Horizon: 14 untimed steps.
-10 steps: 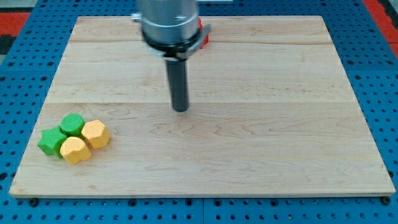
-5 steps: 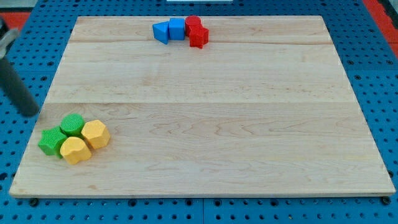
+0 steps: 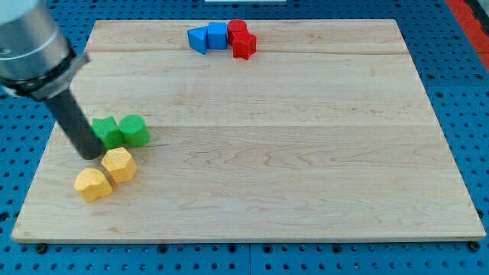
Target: Separate the green circle from the green star
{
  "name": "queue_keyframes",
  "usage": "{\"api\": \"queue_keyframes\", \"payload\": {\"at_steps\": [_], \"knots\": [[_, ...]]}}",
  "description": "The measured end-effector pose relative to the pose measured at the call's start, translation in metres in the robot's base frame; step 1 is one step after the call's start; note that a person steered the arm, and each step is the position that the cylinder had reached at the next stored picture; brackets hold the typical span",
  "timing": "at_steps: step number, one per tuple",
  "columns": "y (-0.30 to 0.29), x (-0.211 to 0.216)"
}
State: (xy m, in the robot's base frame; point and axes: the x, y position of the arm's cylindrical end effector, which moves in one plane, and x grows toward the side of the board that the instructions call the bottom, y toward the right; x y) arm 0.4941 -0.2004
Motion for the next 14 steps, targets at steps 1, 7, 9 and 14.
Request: {"api": "queue_keyframes", "payload": {"at_steps": [1,7,9,14], "knots": [[0.012,-0.026],[0.180,-0.080],[0.195,-0.129],[0.275,-0.230]]}}
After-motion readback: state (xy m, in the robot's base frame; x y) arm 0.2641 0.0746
